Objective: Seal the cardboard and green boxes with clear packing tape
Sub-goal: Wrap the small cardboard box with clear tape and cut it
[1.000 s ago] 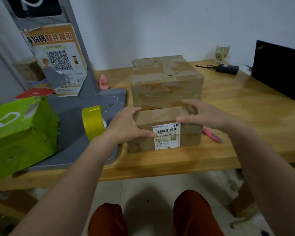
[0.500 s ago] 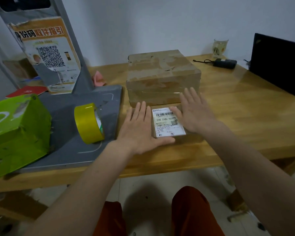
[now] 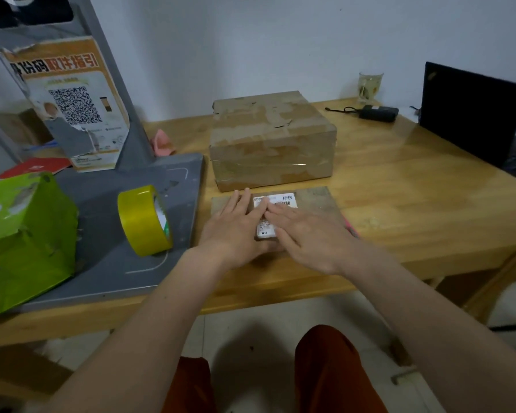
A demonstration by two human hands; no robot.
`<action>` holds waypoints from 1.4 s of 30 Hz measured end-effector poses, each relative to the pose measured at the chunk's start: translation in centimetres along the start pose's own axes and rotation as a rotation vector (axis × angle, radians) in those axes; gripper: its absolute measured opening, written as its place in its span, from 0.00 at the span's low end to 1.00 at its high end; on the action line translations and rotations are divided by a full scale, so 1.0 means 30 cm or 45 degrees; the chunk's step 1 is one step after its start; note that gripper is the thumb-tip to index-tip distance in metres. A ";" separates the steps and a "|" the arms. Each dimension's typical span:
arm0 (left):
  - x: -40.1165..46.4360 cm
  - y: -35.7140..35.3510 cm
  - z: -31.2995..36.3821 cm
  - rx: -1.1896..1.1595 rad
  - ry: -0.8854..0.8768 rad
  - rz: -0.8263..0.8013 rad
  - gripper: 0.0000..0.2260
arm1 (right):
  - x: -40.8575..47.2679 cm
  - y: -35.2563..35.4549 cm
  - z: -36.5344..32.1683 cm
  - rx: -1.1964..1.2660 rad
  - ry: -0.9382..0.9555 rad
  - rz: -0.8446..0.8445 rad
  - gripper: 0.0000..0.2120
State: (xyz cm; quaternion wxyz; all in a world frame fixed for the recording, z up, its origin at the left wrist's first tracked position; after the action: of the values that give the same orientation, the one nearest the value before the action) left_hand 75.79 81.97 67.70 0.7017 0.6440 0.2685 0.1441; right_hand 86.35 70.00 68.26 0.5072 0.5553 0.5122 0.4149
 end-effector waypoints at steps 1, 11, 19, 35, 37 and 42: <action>-0.015 -0.005 0.003 0.012 -0.021 0.050 0.39 | -0.019 -0.006 0.010 -0.010 -0.009 0.077 0.24; -0.111 -0.041 -0.080 -0.667 0.117 0.315 0.48 | -0.062 -0.064 0.128 1.243 -0.557 0.588 0.23; -0.028 0.015 -0.161 -0.583 0.118 0.010 0.56 | -0.074 -0.021 0.142 1.579 -0.369 0.634 0.22; -0.254 0.040 0.029 -1.988 0.149 0.313 0.38 | 0.124 0.248 -0.021 0.456 -0.338 1.152 0.31; -0.286 0.113 -0.019 -1.741 0.145 0.494 0.47 | 0.114 0.321 -0.044 0.655 -0.249 1.238 0.31; -0.392 0.326 -0.211 -1.092 -0.088 0.750 0.45 | 0.069 0.477 -0.020 1.837 -0.052 0.793 0.16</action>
State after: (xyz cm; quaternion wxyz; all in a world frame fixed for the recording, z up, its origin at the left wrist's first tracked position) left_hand 64.06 82.02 79.38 0.8406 0.3513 -0.0304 0.4111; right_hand 88.16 72.69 82.35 -0.1090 0.8729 0.4665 0.0926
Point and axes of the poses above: each hand's wrist, its own x-axis towards the middle knuckle, its own y-axis out of the back of the hand, z = x × y, the point moved 1 cm from there along x, towards the middle knuckle, and after that the axes turned 7 degrees about -z, right-handed, at the moved point
